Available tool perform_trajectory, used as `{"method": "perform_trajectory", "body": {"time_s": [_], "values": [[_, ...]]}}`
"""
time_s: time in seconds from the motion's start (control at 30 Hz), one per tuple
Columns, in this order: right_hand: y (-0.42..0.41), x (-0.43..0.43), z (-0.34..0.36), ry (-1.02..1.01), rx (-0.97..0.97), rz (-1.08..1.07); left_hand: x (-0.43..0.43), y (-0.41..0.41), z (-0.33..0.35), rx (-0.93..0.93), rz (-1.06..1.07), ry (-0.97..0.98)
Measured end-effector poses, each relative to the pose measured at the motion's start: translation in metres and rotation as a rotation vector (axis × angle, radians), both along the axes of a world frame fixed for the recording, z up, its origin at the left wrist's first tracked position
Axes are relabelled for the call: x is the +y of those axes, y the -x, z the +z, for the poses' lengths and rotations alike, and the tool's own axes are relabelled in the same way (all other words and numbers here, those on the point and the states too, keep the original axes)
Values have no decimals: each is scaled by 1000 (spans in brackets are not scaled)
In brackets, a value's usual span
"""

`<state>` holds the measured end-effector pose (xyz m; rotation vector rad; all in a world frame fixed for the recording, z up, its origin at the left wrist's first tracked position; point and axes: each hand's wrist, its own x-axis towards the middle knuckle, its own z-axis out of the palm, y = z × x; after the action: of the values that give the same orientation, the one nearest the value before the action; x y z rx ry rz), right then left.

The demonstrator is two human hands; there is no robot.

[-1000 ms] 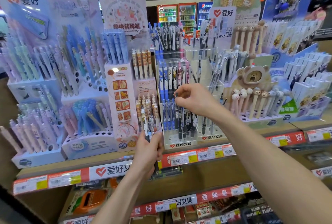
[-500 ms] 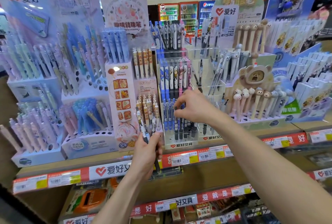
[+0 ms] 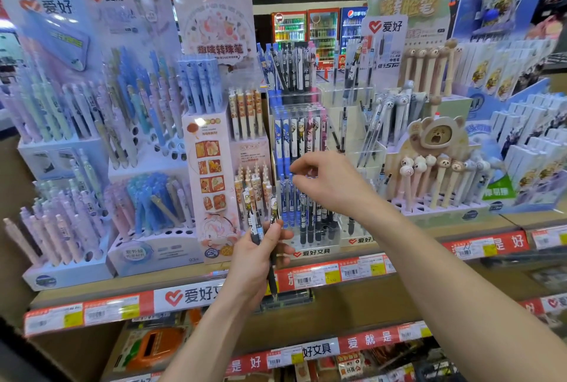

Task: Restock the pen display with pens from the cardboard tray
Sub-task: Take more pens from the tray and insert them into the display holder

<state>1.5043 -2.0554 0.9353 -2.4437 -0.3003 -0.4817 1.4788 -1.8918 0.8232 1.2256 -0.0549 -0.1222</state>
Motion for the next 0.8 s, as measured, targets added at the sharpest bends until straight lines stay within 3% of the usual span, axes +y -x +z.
{"method": "perform_trajectory", "body": {"time_s": [0.2,0.47,0.67,0.8], "values": [[11,17,-19,-195,289,141,-3,4,11,55,-109,128],[5,13,-26,-341,287,98,0,5,4,80,-154,118],[1,-1,-3,-440,195,81,9,-2,-6,98,91,-23],[-7,-6,7,-417,84,29,12,-5,-9,90,126,-115]]}}
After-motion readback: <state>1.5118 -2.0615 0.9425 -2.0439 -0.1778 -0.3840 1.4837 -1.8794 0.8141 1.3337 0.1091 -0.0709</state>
